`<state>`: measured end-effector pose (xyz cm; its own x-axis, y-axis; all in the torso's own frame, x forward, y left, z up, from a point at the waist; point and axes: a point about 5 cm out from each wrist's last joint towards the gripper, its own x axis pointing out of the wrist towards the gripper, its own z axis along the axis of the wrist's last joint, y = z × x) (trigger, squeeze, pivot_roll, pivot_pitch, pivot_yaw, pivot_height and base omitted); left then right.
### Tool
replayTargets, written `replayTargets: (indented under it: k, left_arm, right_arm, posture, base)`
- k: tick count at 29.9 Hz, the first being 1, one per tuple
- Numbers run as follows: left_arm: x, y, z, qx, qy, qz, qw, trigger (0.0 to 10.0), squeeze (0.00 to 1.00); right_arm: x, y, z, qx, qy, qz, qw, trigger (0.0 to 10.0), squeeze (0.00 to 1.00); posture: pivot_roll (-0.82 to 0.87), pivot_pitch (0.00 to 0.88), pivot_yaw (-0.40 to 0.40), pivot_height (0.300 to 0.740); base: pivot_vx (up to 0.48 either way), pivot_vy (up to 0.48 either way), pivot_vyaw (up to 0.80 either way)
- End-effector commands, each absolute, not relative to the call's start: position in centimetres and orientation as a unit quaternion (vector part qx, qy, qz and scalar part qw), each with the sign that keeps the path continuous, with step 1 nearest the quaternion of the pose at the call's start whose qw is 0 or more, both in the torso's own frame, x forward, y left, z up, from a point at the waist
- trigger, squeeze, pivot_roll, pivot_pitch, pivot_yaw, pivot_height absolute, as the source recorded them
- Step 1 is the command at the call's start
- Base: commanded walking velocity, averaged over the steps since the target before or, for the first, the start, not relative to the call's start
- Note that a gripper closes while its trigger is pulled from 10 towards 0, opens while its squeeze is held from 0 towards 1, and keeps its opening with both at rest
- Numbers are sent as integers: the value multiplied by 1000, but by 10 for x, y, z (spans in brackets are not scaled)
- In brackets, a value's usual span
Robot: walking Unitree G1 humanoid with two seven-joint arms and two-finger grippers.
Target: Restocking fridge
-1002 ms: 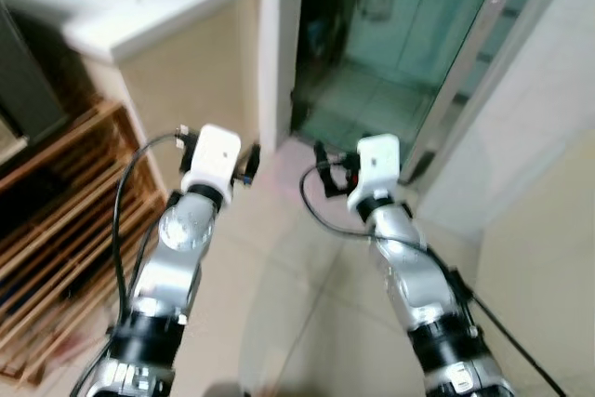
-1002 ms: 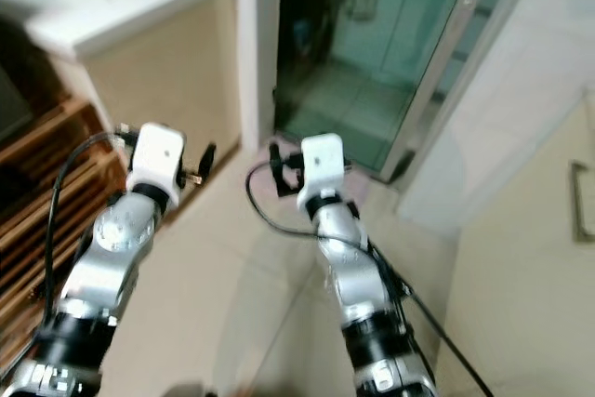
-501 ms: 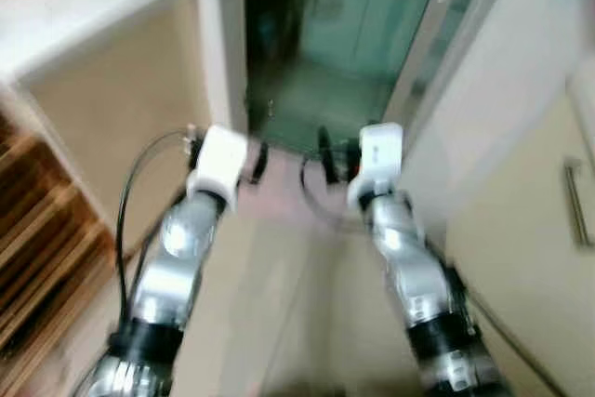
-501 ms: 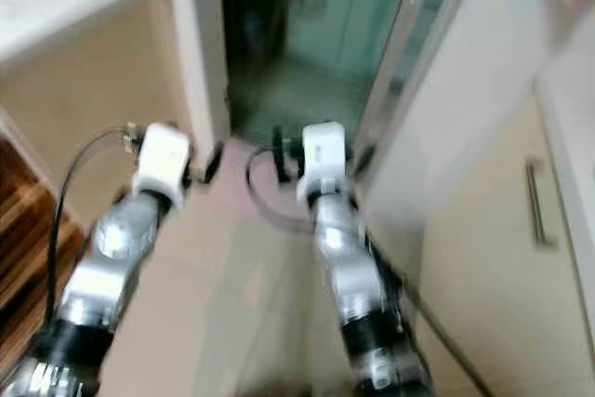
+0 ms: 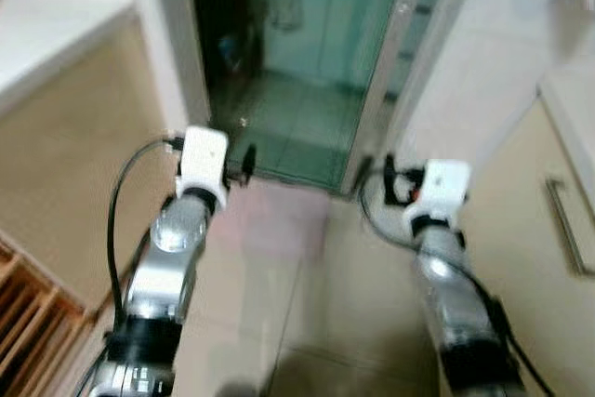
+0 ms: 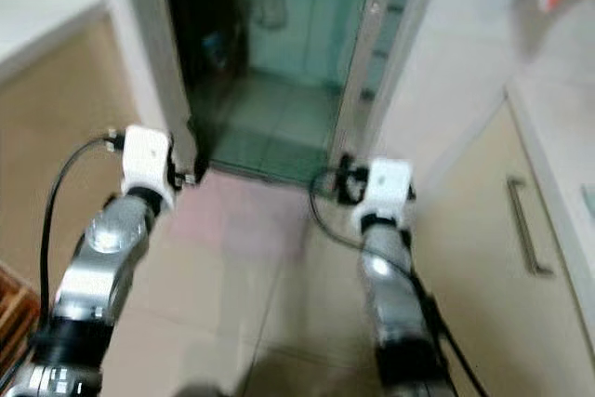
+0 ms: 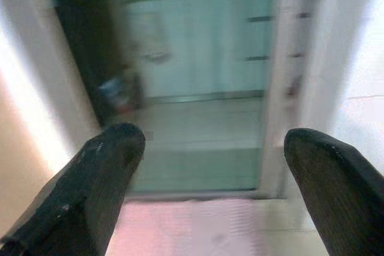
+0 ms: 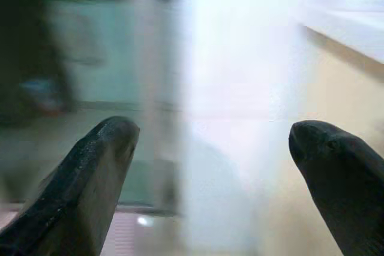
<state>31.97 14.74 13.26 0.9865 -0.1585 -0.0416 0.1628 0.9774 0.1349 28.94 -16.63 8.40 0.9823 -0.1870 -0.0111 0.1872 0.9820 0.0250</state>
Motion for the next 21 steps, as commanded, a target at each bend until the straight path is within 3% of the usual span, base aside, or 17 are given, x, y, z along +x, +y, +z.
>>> replayTargets:
  k: [1,5,11,21]
  left_arm:
    - [321,137,127,62,32,-97,993,10000,0]
    - [321,137,114,67,67,-105,990,10000,0]
    - [323,135,105,84,87,-126,985,10000,0]
    - [322,134,109,100,62,-121,986,10000,0]
  right_arm:
    - [279,-185,67,42,46,-148,987,10000,188]
    - [268,-189,53,61,79,-174,980,10000,184]
    - [271,-174,56,31,73,-133,988,10000,157]
    - [277,-174,59,26,75,-140,987,10000,157]
  posture:
    - [144,46,-47,740]
    - [142,44,-46,740]
    - [140,29,-44,740]
    - [141,40,-48,740]
  base:
    - [420,0,0]
    - [388,222,0]
    - [0,0,0]
    - [0,0,0]
